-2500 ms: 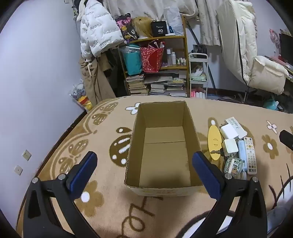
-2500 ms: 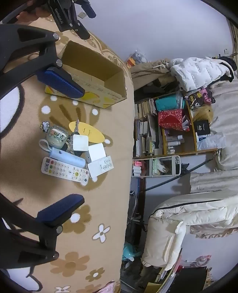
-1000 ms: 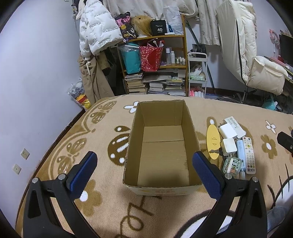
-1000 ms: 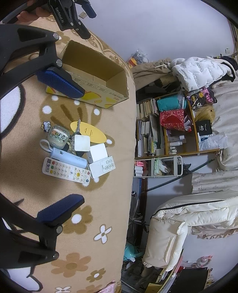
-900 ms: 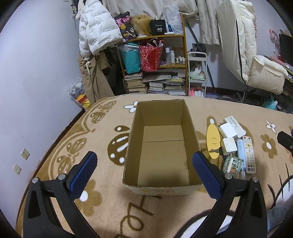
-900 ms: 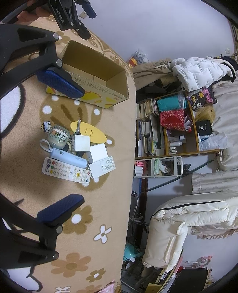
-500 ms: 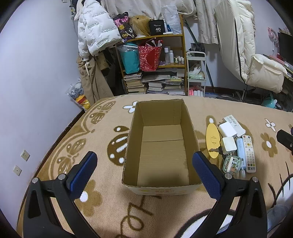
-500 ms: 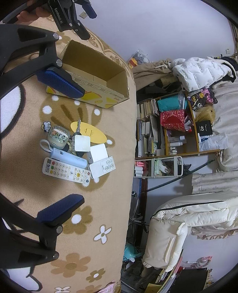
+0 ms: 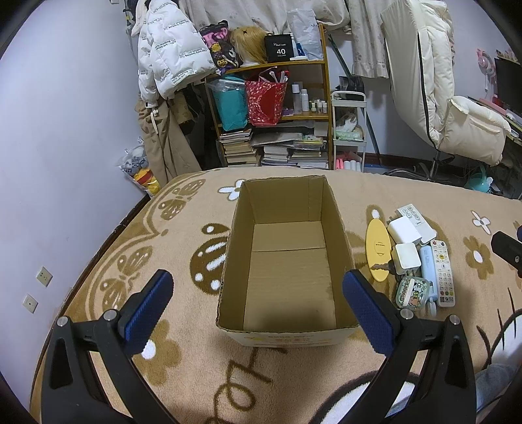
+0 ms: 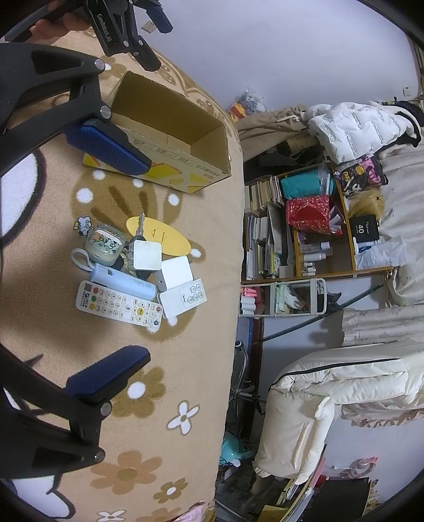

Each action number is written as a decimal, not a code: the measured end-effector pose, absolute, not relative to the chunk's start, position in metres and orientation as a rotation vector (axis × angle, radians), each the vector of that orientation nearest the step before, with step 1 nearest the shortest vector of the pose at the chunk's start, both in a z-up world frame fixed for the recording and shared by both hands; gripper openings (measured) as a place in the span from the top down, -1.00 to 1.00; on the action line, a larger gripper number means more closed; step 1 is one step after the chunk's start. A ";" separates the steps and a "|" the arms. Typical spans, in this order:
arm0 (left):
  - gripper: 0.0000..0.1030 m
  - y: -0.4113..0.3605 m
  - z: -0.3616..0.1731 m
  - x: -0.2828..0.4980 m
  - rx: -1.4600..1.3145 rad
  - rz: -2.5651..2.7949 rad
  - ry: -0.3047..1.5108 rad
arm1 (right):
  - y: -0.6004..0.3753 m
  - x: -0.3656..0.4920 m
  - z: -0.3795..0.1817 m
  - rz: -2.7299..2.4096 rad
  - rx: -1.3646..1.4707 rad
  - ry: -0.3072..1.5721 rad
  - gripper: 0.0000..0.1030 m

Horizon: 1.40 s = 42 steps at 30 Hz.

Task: Organize rigid objects

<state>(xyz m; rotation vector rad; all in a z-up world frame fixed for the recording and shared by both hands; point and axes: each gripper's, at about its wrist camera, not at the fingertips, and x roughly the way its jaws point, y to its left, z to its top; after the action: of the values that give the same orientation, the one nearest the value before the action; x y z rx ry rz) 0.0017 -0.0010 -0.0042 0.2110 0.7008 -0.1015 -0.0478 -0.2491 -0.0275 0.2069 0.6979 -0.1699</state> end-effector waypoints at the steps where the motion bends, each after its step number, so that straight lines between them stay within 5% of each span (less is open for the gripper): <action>1: -0.99 -0.001 -0.004 0.002 0.211 -0.101 0.701 | -0.249 -0.048 -0.027 -0.169 0.207 0.698 -1.00; 42: -0.99 -0.001 -0.003 0.054 0.164 -0.165 0.735 | -0.256 -0.023 -0.036 -0.194 0.230 0.734 -1.00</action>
<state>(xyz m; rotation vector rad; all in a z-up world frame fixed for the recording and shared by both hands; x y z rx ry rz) 0.0539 -0.0006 -0.0028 0.1637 0.7353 -0.1646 -0.0229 -0.2563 -0.0363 0.2300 0.7344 -0.1935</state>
